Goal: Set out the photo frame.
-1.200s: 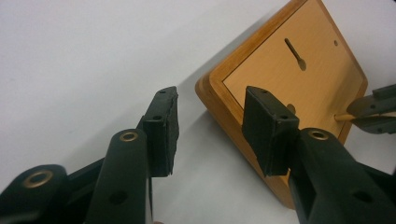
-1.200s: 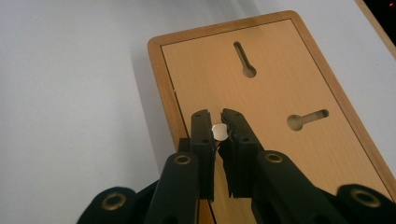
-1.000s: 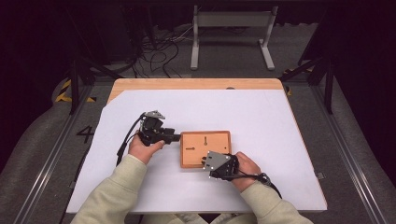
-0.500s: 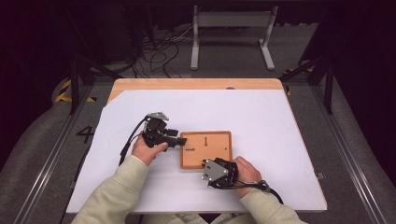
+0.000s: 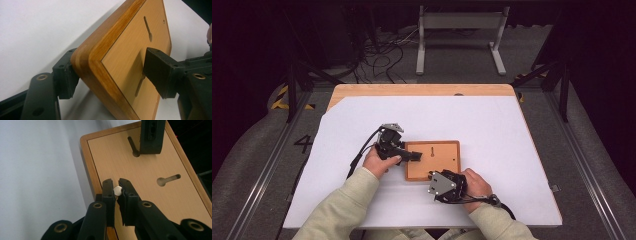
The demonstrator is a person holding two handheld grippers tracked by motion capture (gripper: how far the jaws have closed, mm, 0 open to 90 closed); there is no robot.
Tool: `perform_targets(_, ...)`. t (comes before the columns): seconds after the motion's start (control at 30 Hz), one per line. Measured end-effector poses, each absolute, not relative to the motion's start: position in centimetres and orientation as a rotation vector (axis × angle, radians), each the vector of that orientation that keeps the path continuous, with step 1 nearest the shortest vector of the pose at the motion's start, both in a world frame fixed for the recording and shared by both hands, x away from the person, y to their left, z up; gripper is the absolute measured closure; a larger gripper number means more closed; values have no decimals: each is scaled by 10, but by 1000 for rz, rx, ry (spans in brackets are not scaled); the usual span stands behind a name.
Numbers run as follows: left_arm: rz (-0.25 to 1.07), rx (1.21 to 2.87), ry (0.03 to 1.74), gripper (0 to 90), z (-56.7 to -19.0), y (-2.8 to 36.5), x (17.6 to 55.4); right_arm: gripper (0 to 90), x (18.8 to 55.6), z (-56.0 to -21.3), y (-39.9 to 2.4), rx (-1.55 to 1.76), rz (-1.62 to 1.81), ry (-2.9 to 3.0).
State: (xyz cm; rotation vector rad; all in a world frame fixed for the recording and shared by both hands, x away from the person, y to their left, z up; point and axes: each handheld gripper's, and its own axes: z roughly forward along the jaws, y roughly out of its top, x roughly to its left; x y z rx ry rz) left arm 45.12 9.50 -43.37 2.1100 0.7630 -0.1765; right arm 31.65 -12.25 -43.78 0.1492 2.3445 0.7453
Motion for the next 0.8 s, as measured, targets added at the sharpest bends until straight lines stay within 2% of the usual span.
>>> perform_targets(0.17,-235,2097,763,309,-438,95,455,835,316,-438,-123,151,743,2338)
perform_targets(0.37,-273,2107,755,256,-443,90,457,835,315,-439,-122,154,748,2339)
perform_targets(0.6,-306,2139,724,259,-445,81,457,835,315,-439,-123,156,748,2336)
perform_targets(0.8,-346,2111,754,335,-443,86,459,834,315,-439,-123,158,749,2336)
